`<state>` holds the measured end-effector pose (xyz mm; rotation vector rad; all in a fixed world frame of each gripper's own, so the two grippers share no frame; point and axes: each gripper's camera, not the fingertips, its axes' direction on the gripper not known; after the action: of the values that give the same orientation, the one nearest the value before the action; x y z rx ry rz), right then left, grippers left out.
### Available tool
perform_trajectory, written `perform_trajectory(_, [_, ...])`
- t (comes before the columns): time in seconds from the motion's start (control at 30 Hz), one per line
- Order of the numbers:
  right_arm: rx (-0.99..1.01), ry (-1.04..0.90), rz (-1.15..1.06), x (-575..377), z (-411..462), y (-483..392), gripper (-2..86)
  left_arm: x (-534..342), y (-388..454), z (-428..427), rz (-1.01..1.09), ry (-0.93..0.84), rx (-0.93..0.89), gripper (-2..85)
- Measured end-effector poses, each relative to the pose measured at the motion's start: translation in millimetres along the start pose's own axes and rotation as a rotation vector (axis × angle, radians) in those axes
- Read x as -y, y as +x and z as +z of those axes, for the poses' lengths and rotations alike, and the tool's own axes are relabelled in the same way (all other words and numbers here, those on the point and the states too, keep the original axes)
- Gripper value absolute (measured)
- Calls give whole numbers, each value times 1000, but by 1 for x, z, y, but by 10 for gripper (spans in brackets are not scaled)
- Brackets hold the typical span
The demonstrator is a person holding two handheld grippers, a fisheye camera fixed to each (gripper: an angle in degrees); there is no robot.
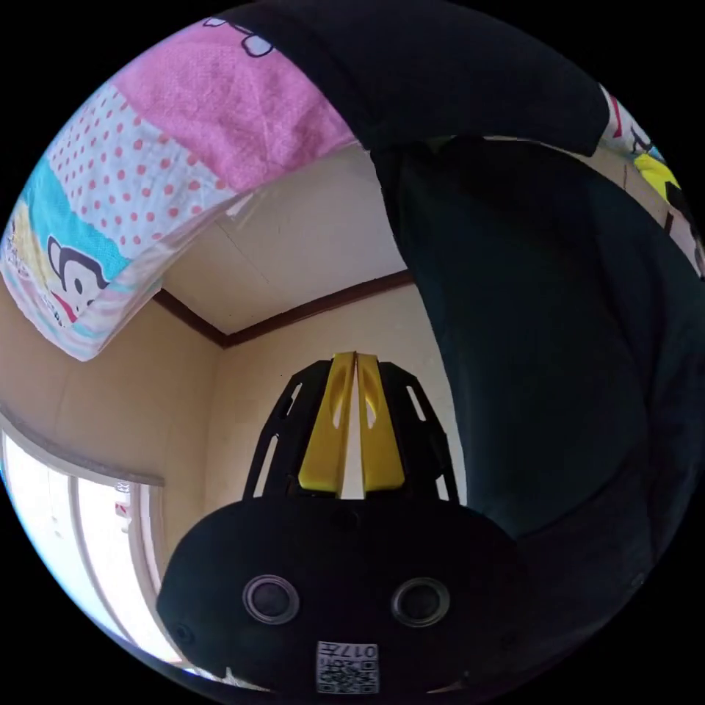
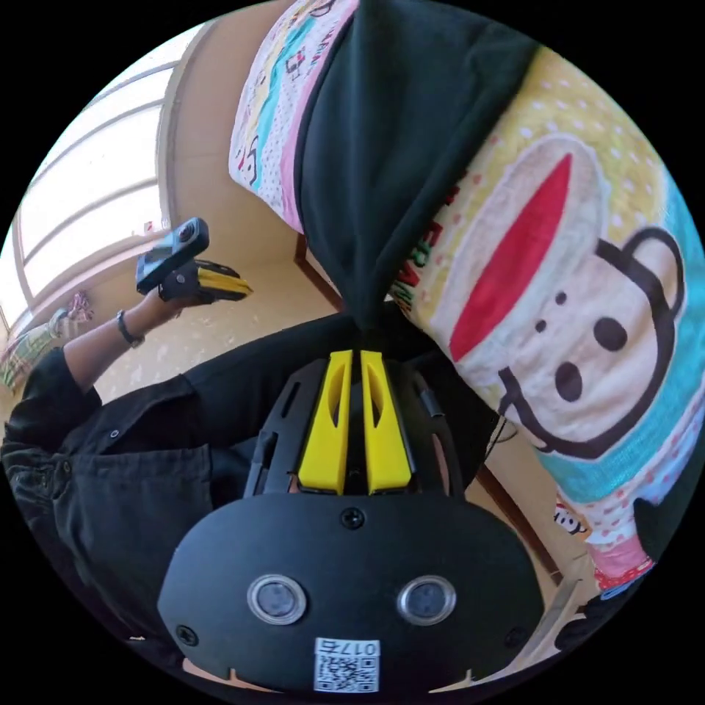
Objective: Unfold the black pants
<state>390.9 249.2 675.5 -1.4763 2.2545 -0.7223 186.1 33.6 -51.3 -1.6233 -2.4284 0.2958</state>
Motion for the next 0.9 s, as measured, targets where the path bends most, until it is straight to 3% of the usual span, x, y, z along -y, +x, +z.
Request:
perform_trajectory(0.17, [27,433,334,-78,-36,96,81,39,-1,-20,18,137,-151,-5])
perform_trajectory(0.33, [4,1059,702,-218,-57,195,94,101,17,-35,66,134,-9,-5])
perform_trajectory(0.43, [141,1268,859,-266,-19,246,106,140,39,-40,111,152,34,-5])
perform_trajectory(0.53, [258,1262,879,-264,35,285,115,175,66,-37,155,186,17,-5])
perform_trajectory(0.67, [246,1307,890,-263,90,308,103,214,109,-13,268,180,28,-5])
perform_trajectory(0.77, [275,1354,805,-271,131,324,74,239,130,20,332,99,106,-5])
perform_trajectory(0.9, [483,1327,600,-287,183,353,37,263,140,43,426,51,123,-2])
